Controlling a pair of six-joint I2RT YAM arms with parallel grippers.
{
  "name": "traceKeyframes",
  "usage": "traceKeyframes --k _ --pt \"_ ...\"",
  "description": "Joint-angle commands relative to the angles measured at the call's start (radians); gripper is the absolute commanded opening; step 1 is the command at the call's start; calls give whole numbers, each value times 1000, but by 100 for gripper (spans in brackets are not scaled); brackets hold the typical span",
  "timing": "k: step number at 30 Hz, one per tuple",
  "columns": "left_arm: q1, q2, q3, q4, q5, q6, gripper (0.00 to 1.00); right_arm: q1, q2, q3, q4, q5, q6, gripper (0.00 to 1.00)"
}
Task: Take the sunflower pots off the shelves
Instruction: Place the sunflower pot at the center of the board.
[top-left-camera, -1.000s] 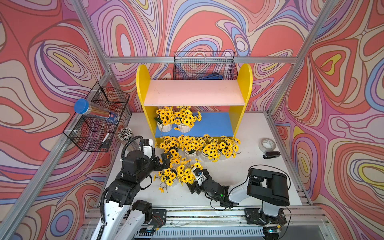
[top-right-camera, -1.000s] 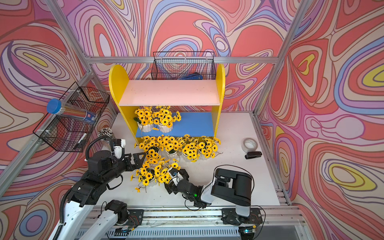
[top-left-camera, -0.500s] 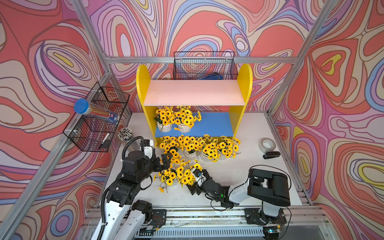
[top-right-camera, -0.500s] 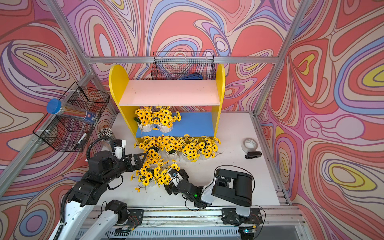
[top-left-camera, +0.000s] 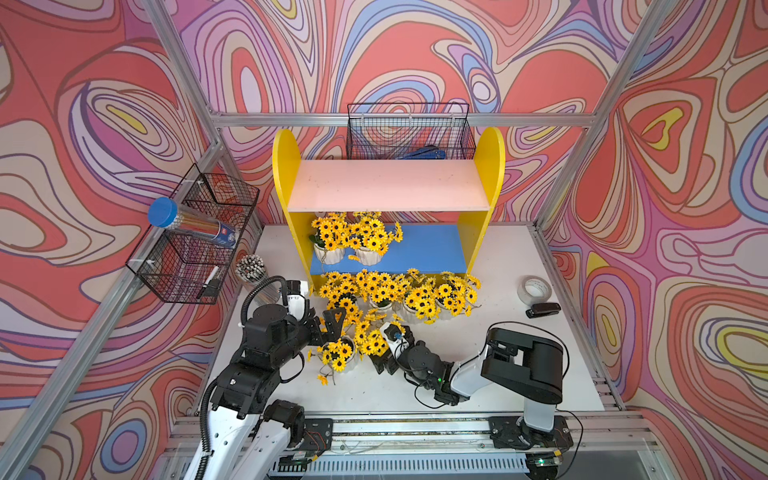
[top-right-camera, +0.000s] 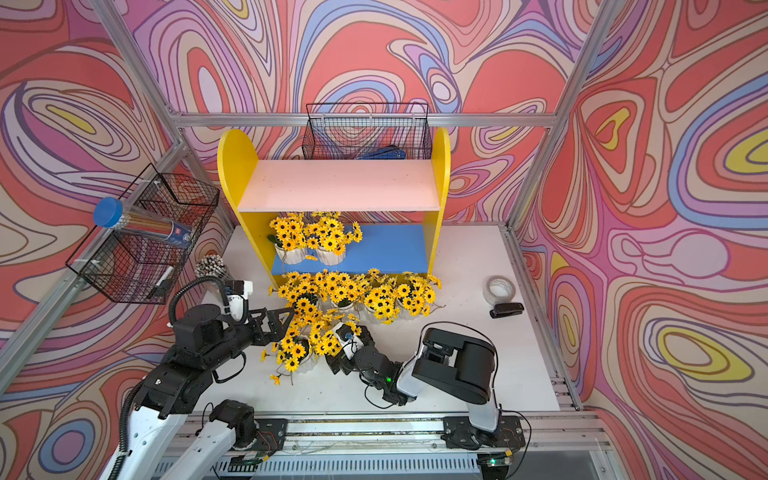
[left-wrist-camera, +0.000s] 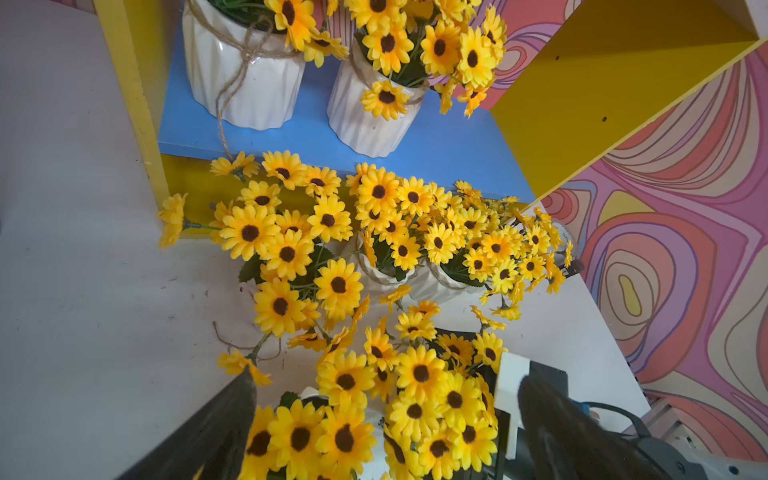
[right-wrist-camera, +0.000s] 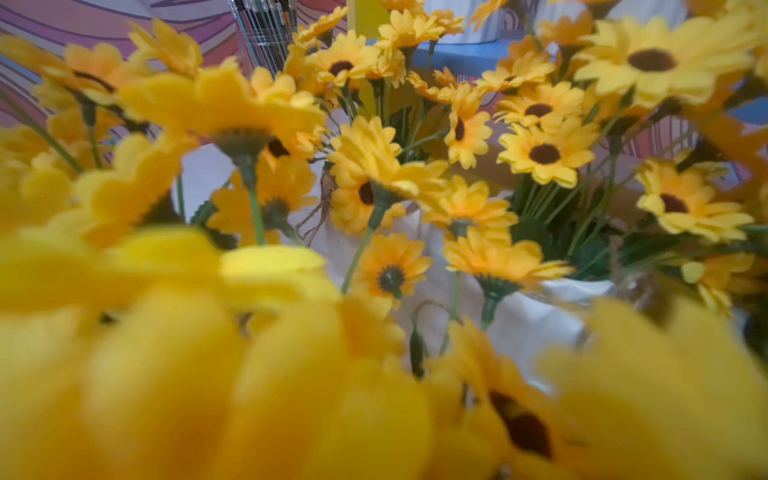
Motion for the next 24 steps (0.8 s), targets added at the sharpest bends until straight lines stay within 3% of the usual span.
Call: traceKeyframes --k 1,9,19,24 --pt "8 -27 -10 12 6 -2 100 31 -48 -23 0 -2 -10 98" --pt "8 -4 -8 20 32 -4 100 79 -205 -95 -106 11 -5 98" --pt "8 -12 -16 26 50 -11 100 90 -245 -226 -79 80 58 98" --pt "9 -4 -15 32 54 -11 100 125 -339 -232 -191 100 60 98"
